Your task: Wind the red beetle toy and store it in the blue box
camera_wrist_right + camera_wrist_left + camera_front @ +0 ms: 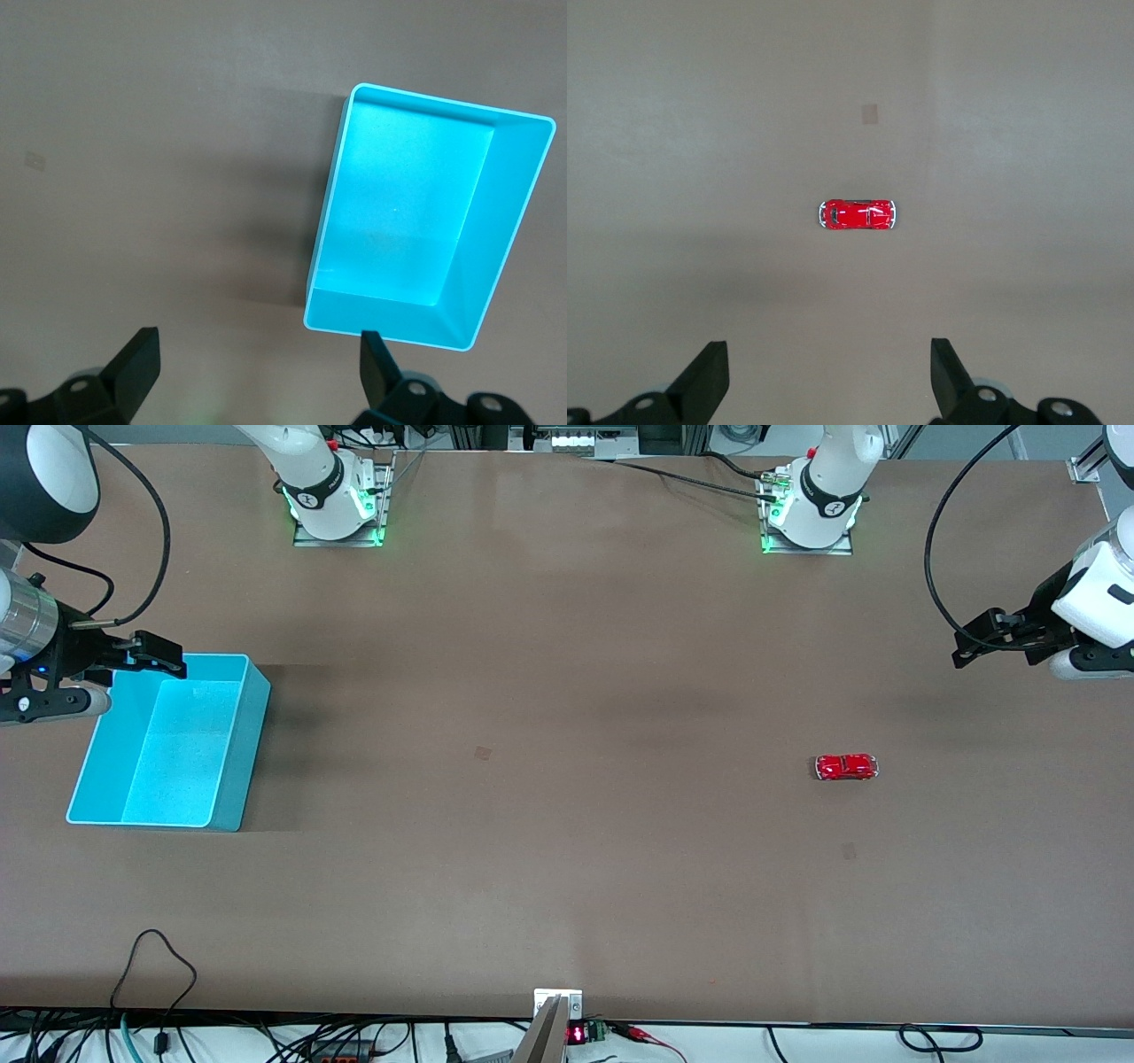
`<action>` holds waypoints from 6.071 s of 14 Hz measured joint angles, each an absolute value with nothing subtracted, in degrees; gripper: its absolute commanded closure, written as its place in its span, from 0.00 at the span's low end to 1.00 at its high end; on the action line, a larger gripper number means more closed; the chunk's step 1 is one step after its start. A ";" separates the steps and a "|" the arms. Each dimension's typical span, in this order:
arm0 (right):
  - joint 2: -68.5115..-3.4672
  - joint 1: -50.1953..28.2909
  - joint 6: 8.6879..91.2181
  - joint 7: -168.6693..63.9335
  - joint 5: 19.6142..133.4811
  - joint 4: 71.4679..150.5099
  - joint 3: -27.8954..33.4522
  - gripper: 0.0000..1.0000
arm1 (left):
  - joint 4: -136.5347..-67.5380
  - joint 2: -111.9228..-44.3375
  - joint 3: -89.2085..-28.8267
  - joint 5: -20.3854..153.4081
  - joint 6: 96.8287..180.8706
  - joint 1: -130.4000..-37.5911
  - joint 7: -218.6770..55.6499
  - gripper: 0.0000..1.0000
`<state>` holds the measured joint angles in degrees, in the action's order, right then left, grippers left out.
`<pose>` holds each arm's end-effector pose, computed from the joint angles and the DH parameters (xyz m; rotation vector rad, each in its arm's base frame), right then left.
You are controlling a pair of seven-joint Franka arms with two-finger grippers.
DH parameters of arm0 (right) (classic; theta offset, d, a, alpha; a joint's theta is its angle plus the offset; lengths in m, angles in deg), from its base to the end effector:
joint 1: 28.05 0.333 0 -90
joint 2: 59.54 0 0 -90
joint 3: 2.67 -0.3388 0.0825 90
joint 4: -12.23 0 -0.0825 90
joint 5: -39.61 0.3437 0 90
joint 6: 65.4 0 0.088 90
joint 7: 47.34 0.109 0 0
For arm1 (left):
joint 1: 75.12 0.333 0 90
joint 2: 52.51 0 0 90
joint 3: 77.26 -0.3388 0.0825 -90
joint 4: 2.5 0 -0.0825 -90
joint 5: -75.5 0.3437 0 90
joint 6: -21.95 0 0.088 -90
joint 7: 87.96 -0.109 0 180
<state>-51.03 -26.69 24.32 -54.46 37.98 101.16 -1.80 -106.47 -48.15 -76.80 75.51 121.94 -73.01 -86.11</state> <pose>0.5558 0.0023 0.5734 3.1045 0.2093 -0.2123 0.4977 0.0142 0.5926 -3.1393 -0.0959 -0.0104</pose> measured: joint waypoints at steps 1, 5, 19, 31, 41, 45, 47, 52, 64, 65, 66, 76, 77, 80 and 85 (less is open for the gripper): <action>-51.03 -26.69 24.32 -54.46 37.98 101.16 -1.80 0.00 | -106.47 -48.12 -76.80 75.51 121.87 -73.01 -86.11 0.00; -51.03 -26.69 24.31 -54.46 37.98 101.16 -1.80 0.00 | -106.55 -47.80 -76.66 75.50 120.32 -73.01 -86.41 0.00; -51.03 -26.68 24.30 -54.50 37.94 101.17 -1.78 0.00 | -109.25 -71.47 -76.07 75.49 135.91 -73.72 -138.06 0.00; -51.03 -26.52 24.30 -54.58 37.94 101.17 -1.82 0.00 | -121.29 -74.84 -74.60 76.19 158.86 -70.35 -170.73 0.00; -51.05 -26.37 24.30 -54.61 37.94 101.17 -1.98 0.00 | -127.20 -76.76 -74.02 76.34 170.97 -70.18 -176.31 0.05; -51.05 -26.41 24.30 -54.62 37.94 101.17 -2.01 0.00 | -127.28 -77.68 -74.02 76.35 171.47 -69.84 -176.76 0.29; -51.05 -26.54 24.28 -54.62 37.94 101.17 -1.83 0.00 | -127.28 -77.78 -74.02 76.35 171.63 -69.82 -176.85 0.39; -51.05 -26.68 24.27 -54.62 37.94 101.17 -1.76 0.00 | -127.28 -77.78 -74.01 76.36 172.14 -69.53 -177.29 0.55; -51.04 -26.71 24.25 -54.62 37.94 101.17 -1.73 0.00 | -127.19 -77.81 -73.91 76.37 172.12 -68.95 -181.91 0.62; -51.04 -26.70 24.25 -54.62 37.94 101.17 -1.73 0.00 | -127.11 -77.86 -73.90 76.37 172.12 -68.17 -183.17 0.62; -51.04 -26.70 24.25 -54.62 37.94 101.17 -1.73 0.00 | -126.95 -77.98 -73.91 76.37 172.11 -67.08 -184.64 0.61; -51.04 -26.64 24.25 -54.62 37.94 101.17 -1.77 0.00 | -124.11 -80.19 -73.73 76.37 168.20 -57.11 -190.05 0.00; -51.04 -26.63 24.25 -54.61 37.94 101.17 -1.77 0.00 | -122.35 -79.74 -73.20 76.37 163.89 -57.13 -190.05 0.00; -50.98 -26.59 24.28 -54.60 37.94 101.17 -1.78 0.00 | -113.25 -76.15 -69.51 76.37 146.15 -57.37 -190.00 0.00; -50.18 -26.51 24.96 -54.60 37.97 101.17 -1.86 0.00 | -104.07 -69.96 -61.11 76.36 130.65 -57.58 -189.93 0.00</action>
<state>-50.18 -26.51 24.96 -54.60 37.97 101.17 -1.86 -104.07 -69.96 -61.11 76.36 130.65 -57.58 -189.93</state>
